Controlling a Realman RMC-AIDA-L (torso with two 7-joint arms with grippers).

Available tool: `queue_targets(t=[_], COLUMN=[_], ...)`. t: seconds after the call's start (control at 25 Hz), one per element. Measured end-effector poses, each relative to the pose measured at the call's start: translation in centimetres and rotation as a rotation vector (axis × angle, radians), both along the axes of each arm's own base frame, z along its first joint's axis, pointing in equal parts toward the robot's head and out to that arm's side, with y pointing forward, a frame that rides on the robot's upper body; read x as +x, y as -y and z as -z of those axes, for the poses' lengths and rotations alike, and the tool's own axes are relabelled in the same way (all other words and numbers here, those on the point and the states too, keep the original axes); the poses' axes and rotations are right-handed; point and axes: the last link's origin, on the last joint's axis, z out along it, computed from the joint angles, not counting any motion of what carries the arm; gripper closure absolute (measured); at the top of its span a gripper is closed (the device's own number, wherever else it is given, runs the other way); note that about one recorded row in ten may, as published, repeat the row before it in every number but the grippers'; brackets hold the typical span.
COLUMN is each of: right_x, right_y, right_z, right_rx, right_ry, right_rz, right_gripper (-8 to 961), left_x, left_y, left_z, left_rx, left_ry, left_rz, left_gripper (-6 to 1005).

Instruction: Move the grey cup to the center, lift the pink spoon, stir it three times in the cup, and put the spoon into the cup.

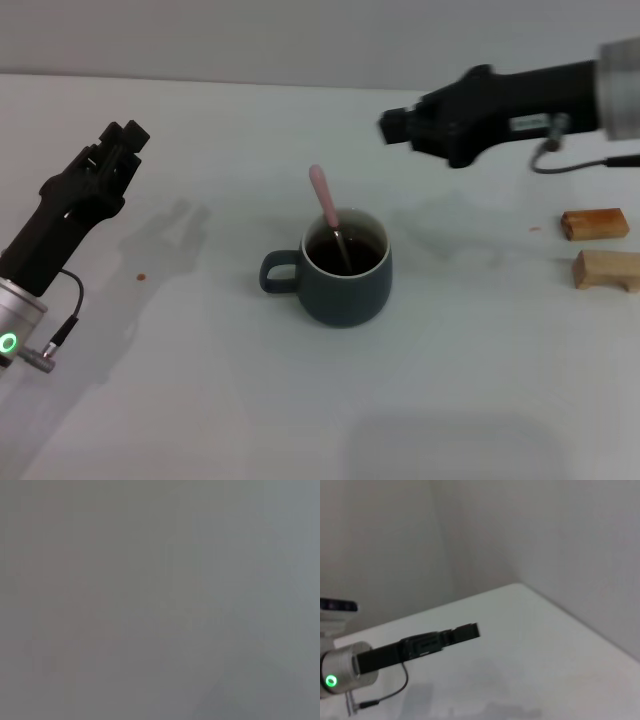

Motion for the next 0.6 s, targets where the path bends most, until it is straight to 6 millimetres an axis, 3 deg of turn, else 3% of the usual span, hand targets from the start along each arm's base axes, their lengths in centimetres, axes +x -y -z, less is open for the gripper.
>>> queue_targets(t=[0.32,0.6], right_x=[5.8,14.6], right_y=[2.8,6.1], right_z=[-3.4,-6.4], right_rx=[0.215,0.635], right_ry=[-0.210,-0.366], right_rz=[-0.071,-0.019], right_gripper=[951,950], left_x=[0.7,0.3], left_y=[0.3,1.2], left_z=[-0.4,-1.7], left_rx=[0.025,0.092], left_ry=[0.016,0.038], left_rz=[0.051,0.067], left_gripper=[651,625])
